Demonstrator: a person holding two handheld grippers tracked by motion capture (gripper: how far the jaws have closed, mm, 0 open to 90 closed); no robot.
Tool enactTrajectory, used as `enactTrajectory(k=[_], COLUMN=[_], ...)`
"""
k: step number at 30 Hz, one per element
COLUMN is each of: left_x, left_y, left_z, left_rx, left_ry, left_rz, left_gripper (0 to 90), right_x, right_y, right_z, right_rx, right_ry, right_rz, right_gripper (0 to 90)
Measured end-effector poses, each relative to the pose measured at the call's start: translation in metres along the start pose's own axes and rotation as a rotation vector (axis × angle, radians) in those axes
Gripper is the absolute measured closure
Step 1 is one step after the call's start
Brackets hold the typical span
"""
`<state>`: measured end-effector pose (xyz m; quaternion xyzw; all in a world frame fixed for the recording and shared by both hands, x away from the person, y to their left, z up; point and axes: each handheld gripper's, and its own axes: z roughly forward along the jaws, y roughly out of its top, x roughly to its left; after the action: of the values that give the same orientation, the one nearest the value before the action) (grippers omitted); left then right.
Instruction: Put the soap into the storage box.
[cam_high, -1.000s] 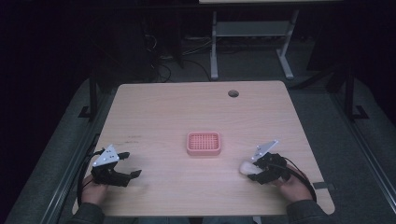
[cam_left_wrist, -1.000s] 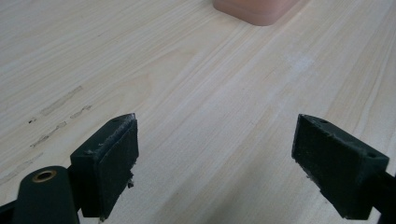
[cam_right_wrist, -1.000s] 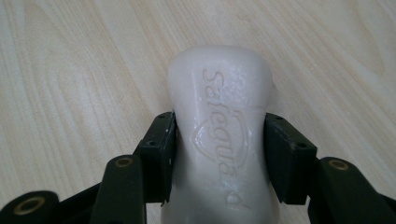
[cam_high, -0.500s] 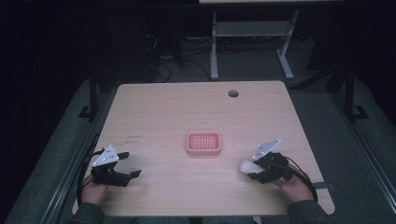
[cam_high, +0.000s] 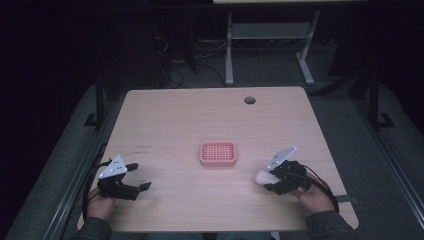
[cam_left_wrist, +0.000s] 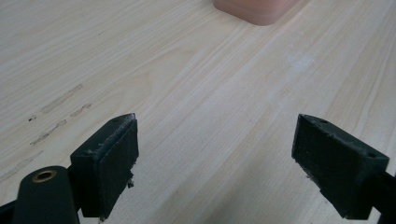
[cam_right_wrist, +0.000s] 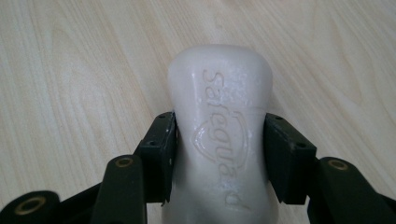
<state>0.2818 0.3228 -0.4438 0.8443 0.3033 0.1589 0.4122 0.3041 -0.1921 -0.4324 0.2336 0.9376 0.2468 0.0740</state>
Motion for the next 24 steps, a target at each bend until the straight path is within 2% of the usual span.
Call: enactTrajectory(k=[24], left_x=[0.0], left_y=[0.0], left_z=[0.0], left_rx=[-0.004], left_ry=[-0.001], left_rz=[-0.005], left_gripper=[13.9], right_x=[-0.008], right_y=[0.029], right_z=[0.004], right_rx=[0.03], right_ry=[0.021], right_rz=[-0.055], right_gripper=[47.9])
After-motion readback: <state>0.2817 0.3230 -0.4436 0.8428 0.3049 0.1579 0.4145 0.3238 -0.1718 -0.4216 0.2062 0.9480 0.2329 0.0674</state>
